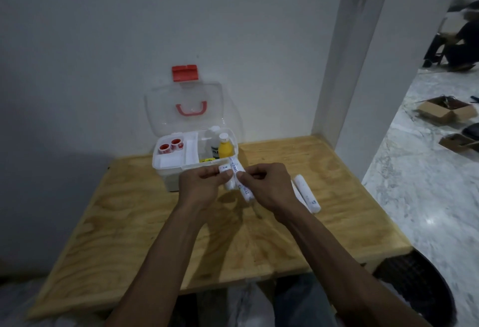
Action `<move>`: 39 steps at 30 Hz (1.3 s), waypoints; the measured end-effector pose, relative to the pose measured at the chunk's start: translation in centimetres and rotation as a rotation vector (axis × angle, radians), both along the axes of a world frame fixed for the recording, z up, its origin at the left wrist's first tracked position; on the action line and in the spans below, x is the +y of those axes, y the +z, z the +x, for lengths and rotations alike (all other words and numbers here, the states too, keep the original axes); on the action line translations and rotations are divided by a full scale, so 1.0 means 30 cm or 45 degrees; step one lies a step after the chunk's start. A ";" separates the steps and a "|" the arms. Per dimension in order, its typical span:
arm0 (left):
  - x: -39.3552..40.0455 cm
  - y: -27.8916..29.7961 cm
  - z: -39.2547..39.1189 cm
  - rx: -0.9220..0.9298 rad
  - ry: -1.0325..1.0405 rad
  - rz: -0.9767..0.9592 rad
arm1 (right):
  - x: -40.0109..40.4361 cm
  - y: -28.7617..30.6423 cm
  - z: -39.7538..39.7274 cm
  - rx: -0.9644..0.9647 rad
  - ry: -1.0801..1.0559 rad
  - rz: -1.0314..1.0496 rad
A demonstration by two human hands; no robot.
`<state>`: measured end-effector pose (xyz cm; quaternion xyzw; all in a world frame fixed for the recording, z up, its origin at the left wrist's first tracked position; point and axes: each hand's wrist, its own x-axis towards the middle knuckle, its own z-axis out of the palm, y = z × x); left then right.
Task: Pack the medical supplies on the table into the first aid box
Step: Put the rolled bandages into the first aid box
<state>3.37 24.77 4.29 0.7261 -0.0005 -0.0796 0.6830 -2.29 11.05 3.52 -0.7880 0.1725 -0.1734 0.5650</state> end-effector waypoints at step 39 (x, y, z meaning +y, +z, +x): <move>0.242 -0.006 0.404 -0.594 0.329 1.131 | 0.304 0.021 0.527 0.117 -0.137 -0.651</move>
